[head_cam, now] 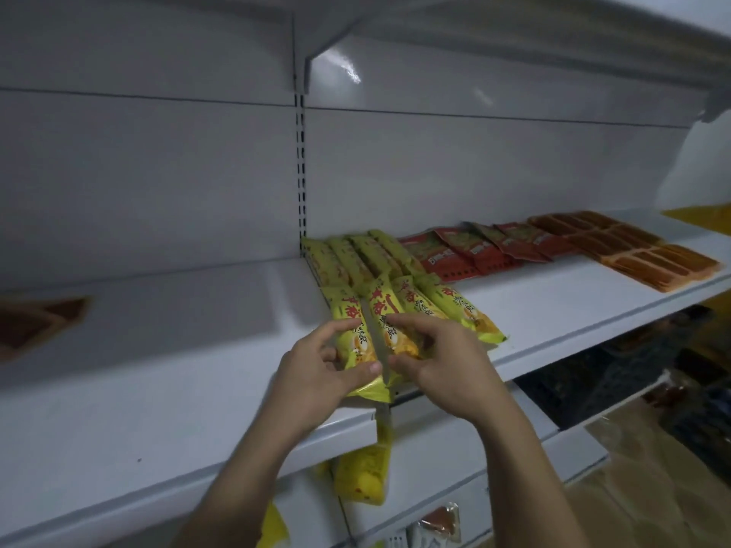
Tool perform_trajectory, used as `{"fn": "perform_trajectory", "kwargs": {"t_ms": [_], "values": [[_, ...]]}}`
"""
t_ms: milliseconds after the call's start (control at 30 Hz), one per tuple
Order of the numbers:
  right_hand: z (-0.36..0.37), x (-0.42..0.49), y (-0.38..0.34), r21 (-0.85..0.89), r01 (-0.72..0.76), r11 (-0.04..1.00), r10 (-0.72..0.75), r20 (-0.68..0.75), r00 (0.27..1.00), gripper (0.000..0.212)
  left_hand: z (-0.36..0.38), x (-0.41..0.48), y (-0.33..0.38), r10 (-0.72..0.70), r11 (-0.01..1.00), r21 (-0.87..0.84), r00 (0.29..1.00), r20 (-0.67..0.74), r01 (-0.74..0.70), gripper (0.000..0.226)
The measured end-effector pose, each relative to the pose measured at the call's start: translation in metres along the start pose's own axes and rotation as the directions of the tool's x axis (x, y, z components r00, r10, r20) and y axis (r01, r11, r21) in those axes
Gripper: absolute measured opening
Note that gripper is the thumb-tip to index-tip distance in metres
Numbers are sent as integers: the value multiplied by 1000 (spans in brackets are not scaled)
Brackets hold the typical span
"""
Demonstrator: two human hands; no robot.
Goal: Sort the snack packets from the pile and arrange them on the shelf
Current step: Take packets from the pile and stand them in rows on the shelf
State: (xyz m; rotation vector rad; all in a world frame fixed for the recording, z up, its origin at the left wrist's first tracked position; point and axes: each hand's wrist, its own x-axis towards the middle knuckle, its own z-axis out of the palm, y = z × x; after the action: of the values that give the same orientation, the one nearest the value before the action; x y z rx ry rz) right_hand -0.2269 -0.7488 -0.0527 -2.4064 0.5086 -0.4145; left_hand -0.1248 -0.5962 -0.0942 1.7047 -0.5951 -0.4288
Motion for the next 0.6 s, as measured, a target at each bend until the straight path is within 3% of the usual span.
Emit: {"fn": "perform_trajectory", "kwargs": {"t_ms": [133,267,467,600], "values": [[-10,12,2,-196,77,978,-62,79,995,51,8,7,-1,-20,999,48,998,-55,23,57],[-16,20,6,-394,241,887,-197,149,969,50,15,10,1,-4,971,236,994,-107,29,50],[-15,31,18,-484,347,803,-291,189,938,50,20,9,6,-17,888,457,999,-50,38,65],[-17,39,21,-508,393,766,-350,183,919,47,20,10,8,-61,880,471,998,-27,67,71]]}}
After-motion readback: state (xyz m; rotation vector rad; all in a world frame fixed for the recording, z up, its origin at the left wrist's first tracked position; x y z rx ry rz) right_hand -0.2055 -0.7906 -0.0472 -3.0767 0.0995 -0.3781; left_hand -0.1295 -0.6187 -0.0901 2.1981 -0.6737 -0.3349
